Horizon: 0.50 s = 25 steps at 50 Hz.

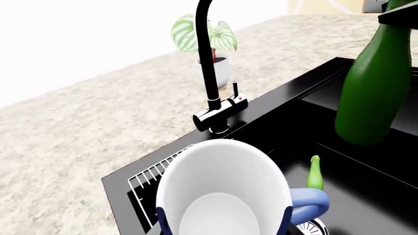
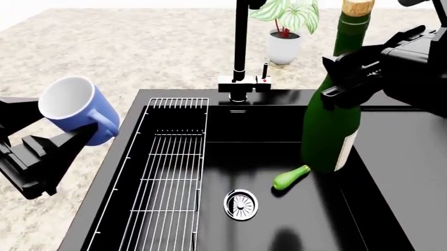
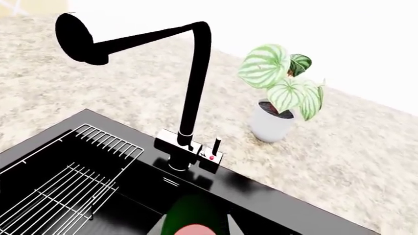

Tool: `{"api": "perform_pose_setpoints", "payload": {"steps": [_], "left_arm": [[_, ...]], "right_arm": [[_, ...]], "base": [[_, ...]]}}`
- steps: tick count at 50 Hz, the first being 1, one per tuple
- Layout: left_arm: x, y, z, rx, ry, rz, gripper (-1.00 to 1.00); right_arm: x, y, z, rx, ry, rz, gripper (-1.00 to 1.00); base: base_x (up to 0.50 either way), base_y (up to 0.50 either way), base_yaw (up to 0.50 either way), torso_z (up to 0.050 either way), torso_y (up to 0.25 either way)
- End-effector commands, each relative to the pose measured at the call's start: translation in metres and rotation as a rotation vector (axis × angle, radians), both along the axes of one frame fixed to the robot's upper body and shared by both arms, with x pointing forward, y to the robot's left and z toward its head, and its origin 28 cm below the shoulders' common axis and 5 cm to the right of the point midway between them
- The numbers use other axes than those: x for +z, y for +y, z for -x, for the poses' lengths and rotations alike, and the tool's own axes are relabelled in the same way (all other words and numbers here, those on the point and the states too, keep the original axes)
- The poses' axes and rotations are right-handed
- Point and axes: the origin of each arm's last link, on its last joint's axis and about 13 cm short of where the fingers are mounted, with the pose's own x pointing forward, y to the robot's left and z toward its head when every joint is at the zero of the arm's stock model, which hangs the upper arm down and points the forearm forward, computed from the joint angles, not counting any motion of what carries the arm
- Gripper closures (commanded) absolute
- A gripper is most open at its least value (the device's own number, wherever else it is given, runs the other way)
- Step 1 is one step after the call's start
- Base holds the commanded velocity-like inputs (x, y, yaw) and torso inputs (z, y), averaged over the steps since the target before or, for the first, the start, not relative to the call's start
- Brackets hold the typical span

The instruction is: Pick the bottle and mug and place them in the sink. Then turn on the water.

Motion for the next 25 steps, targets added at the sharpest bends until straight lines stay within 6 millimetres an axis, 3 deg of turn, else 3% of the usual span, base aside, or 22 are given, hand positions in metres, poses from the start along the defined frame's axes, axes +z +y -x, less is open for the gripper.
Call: {"api": "perform_pose_setpoints", "payload": {"steps": [1, 25], "left_arm": [[0.005, -0.002, 0.005, 0.011, -0.009, 0.005, 1.0], [0.009, -0.002, 0.012, 0.018, -0.002, 0.01, 1.0]], "right_arm": [[-0.019, 0.005, -0.03, -0.014, 0.019, -0.017, 1.0], [-0.04, 0.031, -0.08, 0.023, 0.045, -0.085, 1.0]], "base": [[0.0, 0.0, 0.0, 0.0, 0.0], [0.0, 0.0, 0.0, 0.0, 0.001]]}}
